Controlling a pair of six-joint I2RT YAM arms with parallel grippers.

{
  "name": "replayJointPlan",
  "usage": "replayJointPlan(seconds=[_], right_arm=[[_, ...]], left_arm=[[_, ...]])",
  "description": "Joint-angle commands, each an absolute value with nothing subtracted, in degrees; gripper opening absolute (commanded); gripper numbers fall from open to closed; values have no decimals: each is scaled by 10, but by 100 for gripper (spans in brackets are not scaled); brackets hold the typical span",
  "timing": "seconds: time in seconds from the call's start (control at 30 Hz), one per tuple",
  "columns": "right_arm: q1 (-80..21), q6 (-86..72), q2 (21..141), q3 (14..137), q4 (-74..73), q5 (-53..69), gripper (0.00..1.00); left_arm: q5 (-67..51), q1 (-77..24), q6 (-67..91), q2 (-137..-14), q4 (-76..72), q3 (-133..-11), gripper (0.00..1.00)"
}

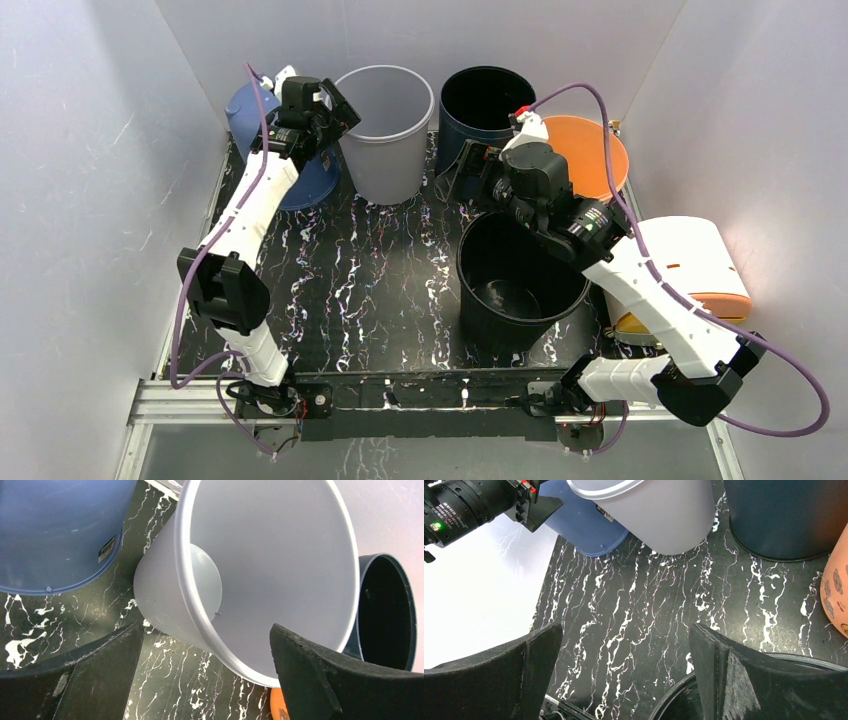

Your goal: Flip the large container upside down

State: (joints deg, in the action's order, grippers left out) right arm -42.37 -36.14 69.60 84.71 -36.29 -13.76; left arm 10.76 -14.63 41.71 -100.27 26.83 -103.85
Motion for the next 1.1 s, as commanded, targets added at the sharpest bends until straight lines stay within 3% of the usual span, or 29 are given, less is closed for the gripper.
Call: replayJointPlan(seconds=[0.0,0.07,0.23,0.37,0.6,0.87,1.07], right_arm=[[-424,-377,693,838,-356,-135,98],[-424,-380,693,834,-356,-133,98],[-424,-388,682,825,-358,-141,98],[-424,-390,673,814,-372,-167,98],[-423,-381,675,811,-378,-174,98],[-424,-379,668,789,-368,-181,98],[-423,-365,676,808,-369,-207,98]], left_arm=[[162,-148,457,-989,227,-1017,93],[164,-148,449,-1015,241,-1044,89],[118,-149,445,-1062,299,-1102,64],[93,-149,443,-997,232,-1013,47],[93,-149,415,-958,273,-996,2],[32,-149,360,-859,313,-932,0],[-16,-149,300,-823,424,-942,0]])
